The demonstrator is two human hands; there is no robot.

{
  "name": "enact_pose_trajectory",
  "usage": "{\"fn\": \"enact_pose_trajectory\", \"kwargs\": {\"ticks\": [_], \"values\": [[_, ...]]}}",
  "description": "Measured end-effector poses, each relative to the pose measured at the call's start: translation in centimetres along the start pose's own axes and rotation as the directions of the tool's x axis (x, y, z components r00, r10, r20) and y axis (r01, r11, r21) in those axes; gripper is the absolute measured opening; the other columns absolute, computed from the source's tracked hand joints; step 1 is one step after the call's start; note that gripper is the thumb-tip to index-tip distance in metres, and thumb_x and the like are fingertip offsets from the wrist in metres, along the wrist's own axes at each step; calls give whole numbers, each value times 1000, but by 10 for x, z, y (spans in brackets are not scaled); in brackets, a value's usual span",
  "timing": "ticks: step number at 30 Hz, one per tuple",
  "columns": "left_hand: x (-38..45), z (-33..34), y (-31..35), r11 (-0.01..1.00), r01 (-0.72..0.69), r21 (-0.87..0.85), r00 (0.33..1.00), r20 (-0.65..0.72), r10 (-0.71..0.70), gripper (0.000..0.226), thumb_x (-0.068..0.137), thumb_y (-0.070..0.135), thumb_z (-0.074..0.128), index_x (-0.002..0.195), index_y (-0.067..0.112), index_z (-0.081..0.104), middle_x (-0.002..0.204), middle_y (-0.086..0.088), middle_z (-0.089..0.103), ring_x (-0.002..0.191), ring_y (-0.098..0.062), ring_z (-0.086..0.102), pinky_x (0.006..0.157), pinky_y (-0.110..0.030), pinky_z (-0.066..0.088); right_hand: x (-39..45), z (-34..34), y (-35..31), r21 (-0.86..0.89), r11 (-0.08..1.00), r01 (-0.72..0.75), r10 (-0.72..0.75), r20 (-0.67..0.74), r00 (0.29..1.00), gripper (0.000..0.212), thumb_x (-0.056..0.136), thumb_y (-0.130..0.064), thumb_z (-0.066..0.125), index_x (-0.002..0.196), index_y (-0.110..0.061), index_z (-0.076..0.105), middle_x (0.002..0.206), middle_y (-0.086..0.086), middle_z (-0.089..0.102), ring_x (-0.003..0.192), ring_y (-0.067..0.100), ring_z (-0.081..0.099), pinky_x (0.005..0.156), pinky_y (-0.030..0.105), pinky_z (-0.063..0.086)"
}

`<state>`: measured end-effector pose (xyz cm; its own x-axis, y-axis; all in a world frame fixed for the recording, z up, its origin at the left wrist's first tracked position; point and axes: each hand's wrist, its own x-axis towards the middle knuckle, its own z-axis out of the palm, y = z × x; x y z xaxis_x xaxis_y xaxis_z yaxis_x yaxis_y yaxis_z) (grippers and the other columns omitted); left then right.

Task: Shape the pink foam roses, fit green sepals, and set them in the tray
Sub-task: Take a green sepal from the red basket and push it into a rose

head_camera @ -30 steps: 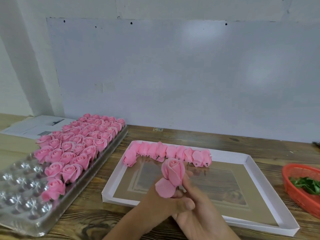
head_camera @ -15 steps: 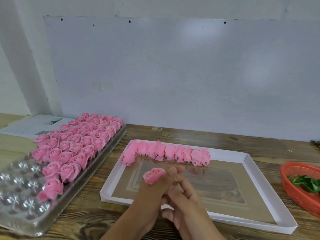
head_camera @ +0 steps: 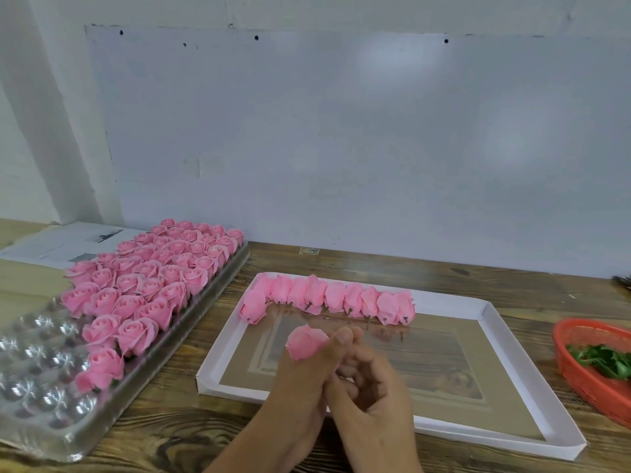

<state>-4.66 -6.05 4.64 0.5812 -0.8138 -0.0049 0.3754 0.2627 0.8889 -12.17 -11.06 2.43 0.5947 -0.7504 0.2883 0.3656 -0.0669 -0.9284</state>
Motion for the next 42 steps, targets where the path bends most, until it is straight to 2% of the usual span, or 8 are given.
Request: {"fn": "enact_pose_trajectory", "kwargs": {"ticks": [5, 9, 14, 19, 23, 29, 37, 42], "values": [[0, 1, 2, 997, -46, -61, 998, 31, 48, 54, 38, 54, 98, 71, 21, 72, 83, -1, 69, 69, -18, 62, 57, -30, 49, -10, 4, 0, -121, 991, 59, -66, -56, 996, 28, 66, -26, 77, 89, -41, 72, 89, -3, 74, 67, 10, 68, 63, 15, 53], [0, -4, 2, 995, 7, -102, 1000, 13, -6, 66, 54, 47, 93, 96, 5, 65, 89, -9, 64, 74, -22, 62, 59, -32, 52, -10, 1, -3, -189, 979, 79, -83, -10, 997, 36, 76, -8, 79, 89, -40, 71, 89, -4, 74, 74, 10, 72, 66, 16, 55], [1, -10, 7, 996, -20, -87, 999, 34, 23, 43, 65, 40, 80, 89, 5, 70, 84, -9, 66, 74, -19, 64, 61, -31, 54, 7, -4, -19, 222, 894, -389, 375, 102, 921, 6, 85, -8, 66, 91, -6, 64, 73, 11, 69, 61, 20, 67, 56, 27, 57], [-1, -12, 5, 1000, 22, -5, 1000, 17, -22, 51, 56, 40, 82, 92, 7, 70, 86, -4, 67, 77, -17, 66, 65, -30, 57, 12, -12, -26, 309, 722, -619, 507, 372, 777, 26, 70, -17, 72, 91, -1, 77, 76, 19, 68, 57, 19, 67, 54, 26, 58], [-1, -9, 3, 1000, 24, 10, 1000, 12, -24, 65, 56, 41, 83, 100, -4, 67, 91, -9, 70, 83, -22, 67, 68, -32, 57, 10, -13, -17, 292, 809, -511, 439, 277, 854, 32, 59, -6, 83, 90, -2, 77, 81, 19, 72, 66, 21, 71, 58, 26, 59], [1, -5, 4, 997, 12, -73, 999, 54, -8, 41, 59, 46, 89, 78, 13, 72, 79, -9, 68, 69, -22, 67, 60, -33, 56, 0, -7, -4, -122, 991, -48, 57, 67, 996, 28, 64, -16, 81, 84, -34, 71, 87, 4, 76, 77, 12, 73, 68, 18, 55], [6, -14, -1, 999, -8, -34, 999, 34, 9, 53, 56, 62, 89, 79, 17, 74, 83, -7, 70, 76, -20, 68, 71, -33, 58, 8, -8, -9, 259, 894, -366, 343, 131, 930, 21, 78, 7, 71, 98, 3, 66, 87, 15, 75, 75, 20, 73, 65, 30, 61], [6, -10, -3, 999, 4, -40, 1000, 17, -3, 47, 62, 58, 87, 82, 18, 74, 82, -4, 66, 73, -19, 64, 69, -35, 55, 5, -9, -3, 33, 991, -126, 125, 27, 992, 27, 75, 18, 72, 82, -8, 71, 93, 1, 77, 70, 14, 70, 64, 22, 58]]}}
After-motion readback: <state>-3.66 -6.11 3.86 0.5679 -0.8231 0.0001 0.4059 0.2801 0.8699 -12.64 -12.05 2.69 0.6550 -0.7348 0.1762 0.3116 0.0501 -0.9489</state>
